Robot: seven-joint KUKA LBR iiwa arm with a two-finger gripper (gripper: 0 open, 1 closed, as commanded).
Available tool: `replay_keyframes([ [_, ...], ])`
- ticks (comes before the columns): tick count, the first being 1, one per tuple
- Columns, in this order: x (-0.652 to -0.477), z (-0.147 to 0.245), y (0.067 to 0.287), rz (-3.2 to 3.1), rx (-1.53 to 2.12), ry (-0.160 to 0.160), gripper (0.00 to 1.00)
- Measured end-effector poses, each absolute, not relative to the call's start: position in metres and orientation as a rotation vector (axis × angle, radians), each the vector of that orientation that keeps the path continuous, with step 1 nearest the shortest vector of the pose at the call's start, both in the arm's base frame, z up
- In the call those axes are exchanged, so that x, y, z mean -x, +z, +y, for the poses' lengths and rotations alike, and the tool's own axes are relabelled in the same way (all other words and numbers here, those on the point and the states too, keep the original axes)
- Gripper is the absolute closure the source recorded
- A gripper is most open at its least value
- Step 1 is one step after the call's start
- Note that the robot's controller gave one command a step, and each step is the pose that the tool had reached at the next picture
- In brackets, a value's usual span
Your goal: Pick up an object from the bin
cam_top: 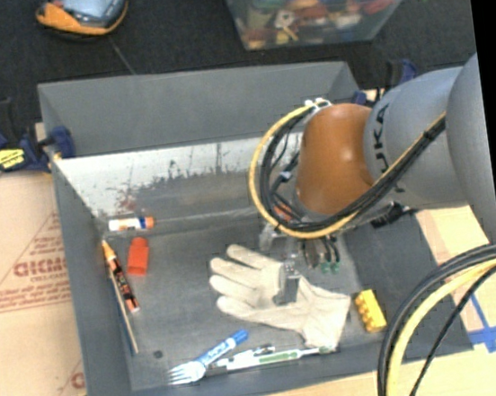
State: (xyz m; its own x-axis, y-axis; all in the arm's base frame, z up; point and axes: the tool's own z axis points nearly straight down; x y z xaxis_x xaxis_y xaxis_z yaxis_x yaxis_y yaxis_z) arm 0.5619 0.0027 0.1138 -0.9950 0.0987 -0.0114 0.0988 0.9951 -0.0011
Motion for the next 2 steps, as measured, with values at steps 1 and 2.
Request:
replay_keyframes([
  [1,-0.552,0.007,0.071,3.119,-0.104,-0.007,0.0],
  [2,-0.542,0.02,0.073,3.106,-0.206,-0.006,1.0],
])
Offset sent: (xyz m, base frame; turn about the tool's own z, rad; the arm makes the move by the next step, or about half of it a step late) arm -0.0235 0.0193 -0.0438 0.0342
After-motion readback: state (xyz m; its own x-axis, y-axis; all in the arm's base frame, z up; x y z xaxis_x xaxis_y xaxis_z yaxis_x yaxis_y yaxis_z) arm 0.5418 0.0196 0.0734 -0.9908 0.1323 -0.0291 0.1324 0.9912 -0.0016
